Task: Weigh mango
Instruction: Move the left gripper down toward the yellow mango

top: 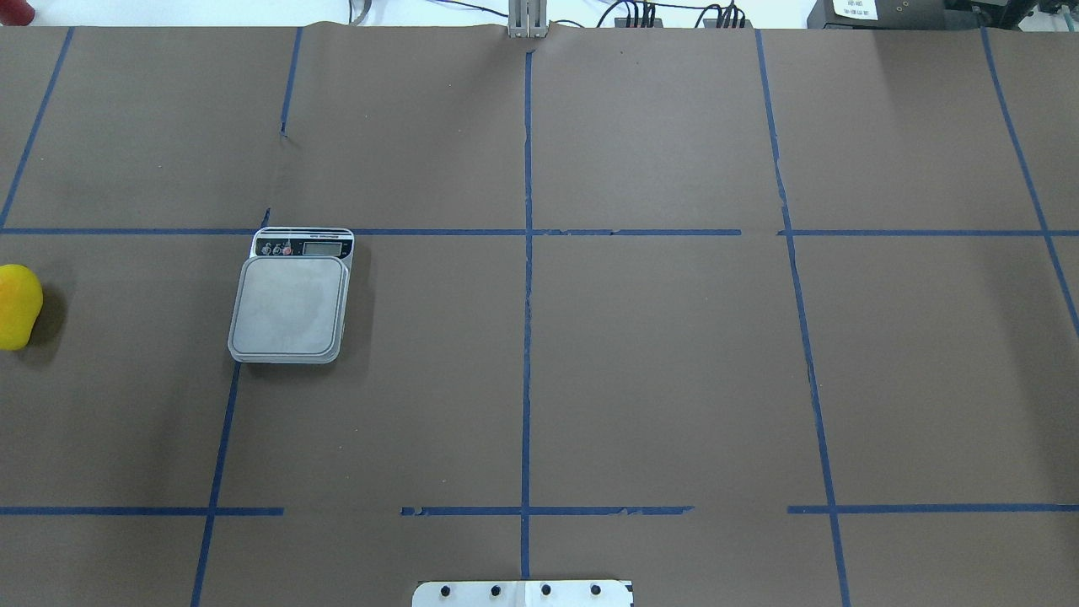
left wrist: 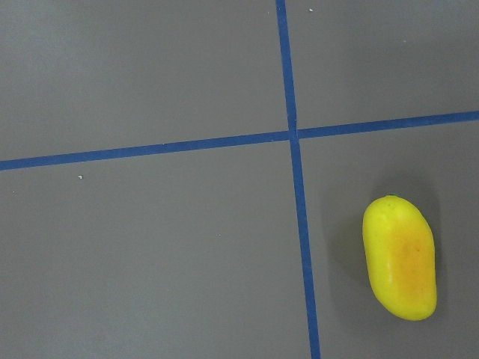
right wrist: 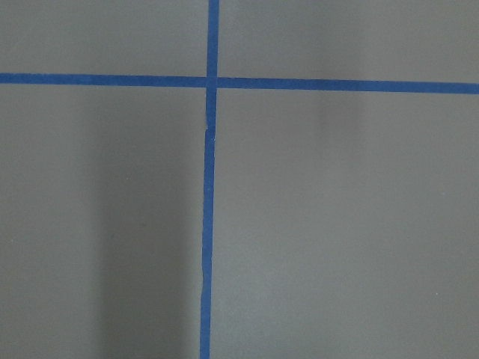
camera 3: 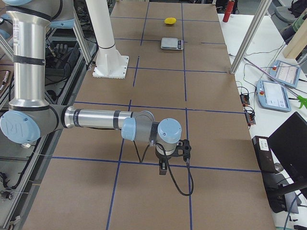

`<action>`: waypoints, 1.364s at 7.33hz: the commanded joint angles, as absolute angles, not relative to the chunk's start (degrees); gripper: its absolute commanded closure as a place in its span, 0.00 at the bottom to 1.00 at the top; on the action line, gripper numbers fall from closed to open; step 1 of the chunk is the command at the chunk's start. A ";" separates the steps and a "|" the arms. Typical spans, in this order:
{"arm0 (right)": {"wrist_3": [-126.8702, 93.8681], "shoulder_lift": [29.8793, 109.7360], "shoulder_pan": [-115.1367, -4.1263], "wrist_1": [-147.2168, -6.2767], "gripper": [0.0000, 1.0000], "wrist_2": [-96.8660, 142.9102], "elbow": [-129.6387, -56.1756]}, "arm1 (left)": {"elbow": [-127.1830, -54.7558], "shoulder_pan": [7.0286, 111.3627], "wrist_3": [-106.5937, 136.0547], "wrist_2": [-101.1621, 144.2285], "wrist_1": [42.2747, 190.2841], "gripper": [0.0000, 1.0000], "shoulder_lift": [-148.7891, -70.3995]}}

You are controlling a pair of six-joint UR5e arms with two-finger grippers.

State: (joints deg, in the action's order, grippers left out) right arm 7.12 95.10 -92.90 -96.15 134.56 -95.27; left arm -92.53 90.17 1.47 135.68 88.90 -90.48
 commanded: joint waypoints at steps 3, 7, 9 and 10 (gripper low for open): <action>7.12 95.10 -92.90 -96.15 0.00 134.56 -95.27 | -87.57 84.12 13.17 137.28 100.95 0.00 -90.35; 7.12 95.01 -92.90 -96.15 0.00 134.56 -95.27 | -82.81 77.35 27.23 139.13 114.32 0.00 -90.35; 7.12 95.10 -92.90 -96.15 0.00 134.56 -95.27 | -81.74 72.71 35.12 138.52 120.38 0.01 -90.35; 7.12 95.10 -92.90 -96.15 0.00 134.56 -95.27 | -81.74 70.25 36.98 138.52 121.02 0.01 -90.35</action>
State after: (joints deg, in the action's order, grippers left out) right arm 7.12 95.08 -92.90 -96.15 134.56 -95.27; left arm -82.04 73.13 33.84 138.66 119.12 -90.35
